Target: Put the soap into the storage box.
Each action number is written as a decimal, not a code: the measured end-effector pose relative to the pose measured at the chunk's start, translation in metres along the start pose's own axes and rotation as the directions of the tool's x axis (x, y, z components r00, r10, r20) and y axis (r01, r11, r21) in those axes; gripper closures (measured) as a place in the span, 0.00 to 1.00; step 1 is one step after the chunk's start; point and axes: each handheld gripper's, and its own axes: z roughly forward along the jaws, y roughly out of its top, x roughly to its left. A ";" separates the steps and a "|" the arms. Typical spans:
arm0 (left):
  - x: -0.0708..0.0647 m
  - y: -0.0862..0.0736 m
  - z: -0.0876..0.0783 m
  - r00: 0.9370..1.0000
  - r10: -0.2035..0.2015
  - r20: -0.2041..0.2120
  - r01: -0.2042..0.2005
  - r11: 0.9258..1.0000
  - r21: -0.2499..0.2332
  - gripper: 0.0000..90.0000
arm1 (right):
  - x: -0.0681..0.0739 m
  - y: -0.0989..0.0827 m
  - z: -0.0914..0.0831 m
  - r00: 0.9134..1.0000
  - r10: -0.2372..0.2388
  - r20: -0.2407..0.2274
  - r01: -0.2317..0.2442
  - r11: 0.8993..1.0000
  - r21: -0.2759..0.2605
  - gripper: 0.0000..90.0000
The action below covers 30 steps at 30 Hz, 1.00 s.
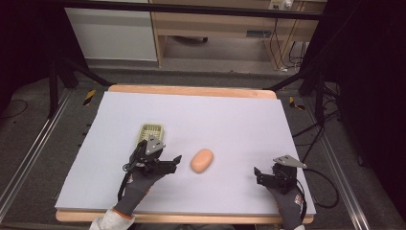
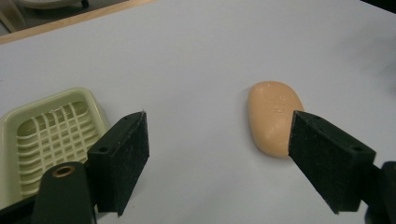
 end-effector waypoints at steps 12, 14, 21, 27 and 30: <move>-0.010 0.012 0.016 1.000 0.002 0.024 -0.002 1.000 0.005 0.22 | 0.000 0.000 0.000 1.000 0.002 -0.002 -0.002 1.000 0.000 0.09; -0.013 0.014 0.021 1.000 0.009 0.029 -0.010 1.000 0.009 0.22 | 0.000 0.000 0.000 1.000 0.001 -0.002 -0.001 1.000 -0.001 0.09; -0.019 0.018 0.029 0.999 0.017 0.037 -0.018 1.000 0.010 0.22 | 0.000 0.000 0.000 1.000 0.001 -0.002 -0.001 1.000 -0.001 0.09; -0.025 0.019 0.039 0.998 0.032 0.046 -0.034 0.999 0.025 0.22 | 0.000 0.000 0.000 1.000 0.004 -0.003 -0.004 1.000 -0.001 0.09; -0.027 0.020 0.043 0.998 0.037 0.052 -0.039 0.999 0.031 0.22 | 0.001 0.000 0.000 1.000 0.003 -0.004 -0.003 1.000 -0.001 0.09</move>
